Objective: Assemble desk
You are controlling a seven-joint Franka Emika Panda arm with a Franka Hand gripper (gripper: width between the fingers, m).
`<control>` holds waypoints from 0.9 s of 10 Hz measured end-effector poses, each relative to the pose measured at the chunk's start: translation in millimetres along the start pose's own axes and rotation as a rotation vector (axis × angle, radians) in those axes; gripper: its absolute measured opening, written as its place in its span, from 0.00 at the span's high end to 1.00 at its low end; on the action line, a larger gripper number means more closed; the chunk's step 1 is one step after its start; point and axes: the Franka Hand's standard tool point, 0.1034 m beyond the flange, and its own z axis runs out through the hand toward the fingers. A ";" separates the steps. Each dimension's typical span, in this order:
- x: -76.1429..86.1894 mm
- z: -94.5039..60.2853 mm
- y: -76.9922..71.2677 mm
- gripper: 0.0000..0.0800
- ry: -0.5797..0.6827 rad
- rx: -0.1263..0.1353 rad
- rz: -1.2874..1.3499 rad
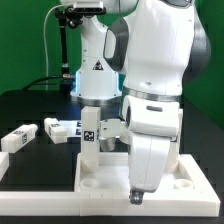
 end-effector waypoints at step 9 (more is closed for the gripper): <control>-26.1 -125.3 13.1 0.19 -0.021 -0.008 0.073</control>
Offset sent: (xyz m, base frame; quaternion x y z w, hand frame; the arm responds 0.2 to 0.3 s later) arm 0.0000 0.0000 0.0000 0.0000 0.0000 0.0000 1.0000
